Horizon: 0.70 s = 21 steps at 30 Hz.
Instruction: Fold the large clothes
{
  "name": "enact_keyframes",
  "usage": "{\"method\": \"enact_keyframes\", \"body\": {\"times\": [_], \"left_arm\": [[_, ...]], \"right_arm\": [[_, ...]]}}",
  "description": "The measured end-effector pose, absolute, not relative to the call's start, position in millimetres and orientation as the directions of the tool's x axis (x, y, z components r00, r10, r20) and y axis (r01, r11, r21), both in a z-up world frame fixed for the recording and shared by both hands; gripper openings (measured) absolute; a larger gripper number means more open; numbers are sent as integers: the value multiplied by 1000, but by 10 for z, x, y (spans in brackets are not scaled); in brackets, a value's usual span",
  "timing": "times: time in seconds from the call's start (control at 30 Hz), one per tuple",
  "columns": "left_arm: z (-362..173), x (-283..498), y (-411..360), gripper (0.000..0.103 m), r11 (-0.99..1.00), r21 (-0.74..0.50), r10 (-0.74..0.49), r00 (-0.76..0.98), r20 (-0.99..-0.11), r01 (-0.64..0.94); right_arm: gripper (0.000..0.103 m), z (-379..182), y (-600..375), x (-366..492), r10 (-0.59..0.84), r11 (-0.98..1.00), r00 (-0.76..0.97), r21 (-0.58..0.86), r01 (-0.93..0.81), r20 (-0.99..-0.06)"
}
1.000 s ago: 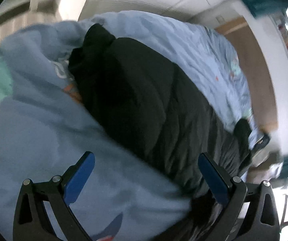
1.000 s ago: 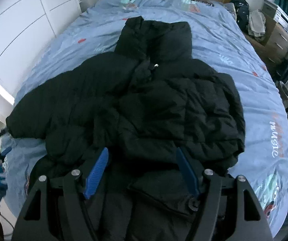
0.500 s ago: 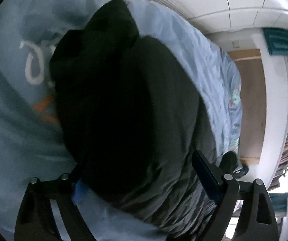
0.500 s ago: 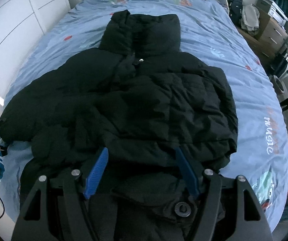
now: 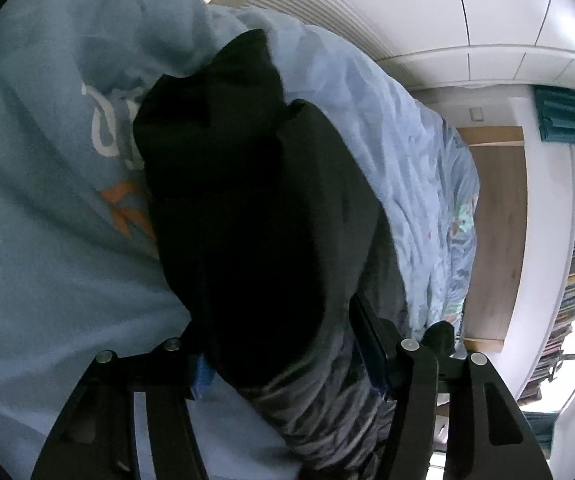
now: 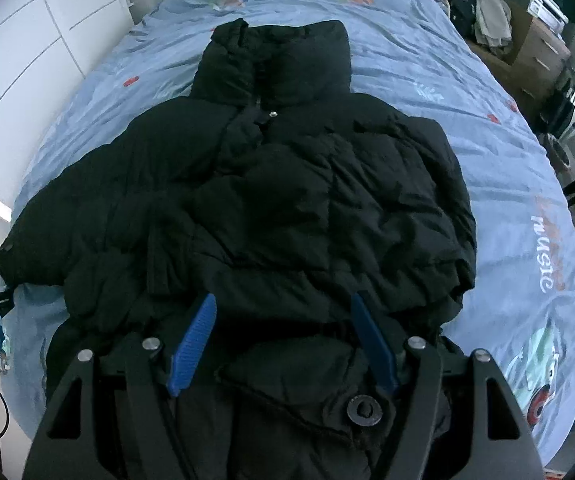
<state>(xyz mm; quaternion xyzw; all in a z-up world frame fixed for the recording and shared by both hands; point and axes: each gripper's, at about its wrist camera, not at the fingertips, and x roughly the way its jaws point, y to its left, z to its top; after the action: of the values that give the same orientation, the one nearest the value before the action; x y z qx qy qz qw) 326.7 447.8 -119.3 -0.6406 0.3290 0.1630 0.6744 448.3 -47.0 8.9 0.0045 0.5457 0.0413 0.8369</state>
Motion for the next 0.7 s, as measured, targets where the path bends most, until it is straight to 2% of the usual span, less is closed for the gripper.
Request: {"method": "enact_keyframes", "body": {"times": [0.27, 0.43, 0.63, 0.7], "left_arm": [[-1158, 3310, 4316, 58, 117, -779, -248, 741, -624, -616], [-1233, 3484, 4160, 58, 152, -762, -285, 711, -643, -629], [-1339, 3534, 4367, 57, 126, -736, -216, 706, -674, -665], [-1310, 3519, 4468, 52, 117, -734, -188, 711, -678, -669]], "right_arm": [[69, 123, -714, 4470, 82, 997, 418, 80, -23, -905], [69, 86, -825, 4467, 75, 997, 413, 82, -1, -908], [69, 121, -918, 4455, 54, 998, 422, 58, -5, -905], [69, 137, -957, 4440, 47, 999, 425, 50, -5, -904]]}}
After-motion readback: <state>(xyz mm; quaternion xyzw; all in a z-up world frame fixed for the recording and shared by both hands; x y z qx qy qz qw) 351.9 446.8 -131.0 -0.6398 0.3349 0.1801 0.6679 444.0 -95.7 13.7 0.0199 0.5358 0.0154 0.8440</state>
